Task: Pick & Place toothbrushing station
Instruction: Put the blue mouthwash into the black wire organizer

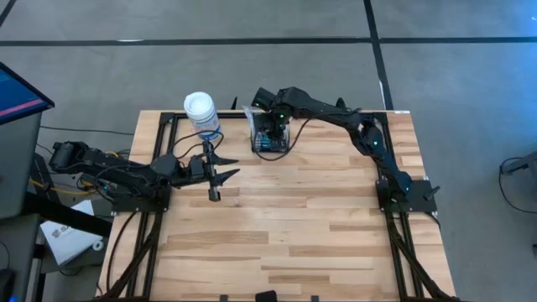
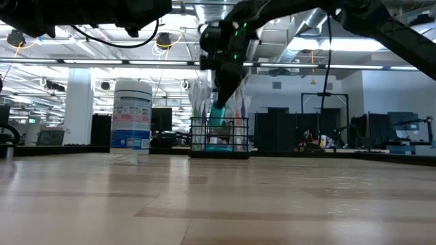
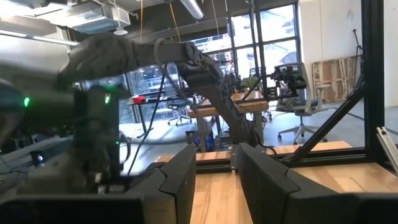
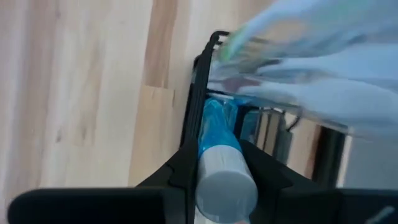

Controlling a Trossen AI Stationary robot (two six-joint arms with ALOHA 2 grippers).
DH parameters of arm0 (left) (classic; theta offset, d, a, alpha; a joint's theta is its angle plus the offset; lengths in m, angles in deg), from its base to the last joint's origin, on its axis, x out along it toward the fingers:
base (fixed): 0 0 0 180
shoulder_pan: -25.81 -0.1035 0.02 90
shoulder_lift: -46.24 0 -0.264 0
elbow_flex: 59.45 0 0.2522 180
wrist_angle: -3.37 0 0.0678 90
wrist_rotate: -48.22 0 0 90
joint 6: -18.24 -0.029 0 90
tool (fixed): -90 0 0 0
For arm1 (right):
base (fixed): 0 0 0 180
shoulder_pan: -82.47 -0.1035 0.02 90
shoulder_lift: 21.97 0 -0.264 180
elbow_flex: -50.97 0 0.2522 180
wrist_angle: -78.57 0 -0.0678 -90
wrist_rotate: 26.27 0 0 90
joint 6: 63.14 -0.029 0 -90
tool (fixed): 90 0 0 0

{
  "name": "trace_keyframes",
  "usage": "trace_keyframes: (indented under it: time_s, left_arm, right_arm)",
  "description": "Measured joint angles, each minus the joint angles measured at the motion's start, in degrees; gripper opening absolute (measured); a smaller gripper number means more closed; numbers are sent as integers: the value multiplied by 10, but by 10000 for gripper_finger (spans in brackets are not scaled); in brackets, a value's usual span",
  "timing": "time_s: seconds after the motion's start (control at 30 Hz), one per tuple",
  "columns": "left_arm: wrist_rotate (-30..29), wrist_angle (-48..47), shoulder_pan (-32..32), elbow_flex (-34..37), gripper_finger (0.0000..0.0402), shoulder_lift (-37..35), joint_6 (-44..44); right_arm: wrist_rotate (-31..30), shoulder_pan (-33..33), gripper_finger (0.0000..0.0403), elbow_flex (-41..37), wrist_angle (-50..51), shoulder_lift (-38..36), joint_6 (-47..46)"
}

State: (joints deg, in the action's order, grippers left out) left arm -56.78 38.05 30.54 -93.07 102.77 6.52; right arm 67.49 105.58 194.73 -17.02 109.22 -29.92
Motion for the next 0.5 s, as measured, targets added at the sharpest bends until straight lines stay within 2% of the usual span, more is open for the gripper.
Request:
trace_keyframes:
  time_s: [0.5]
  left_arm:
    - [0, 0, 0, 0, 112, 0, 0]
  right_arm:
    - [7, -1, 81, -1, 5, 30, -2]
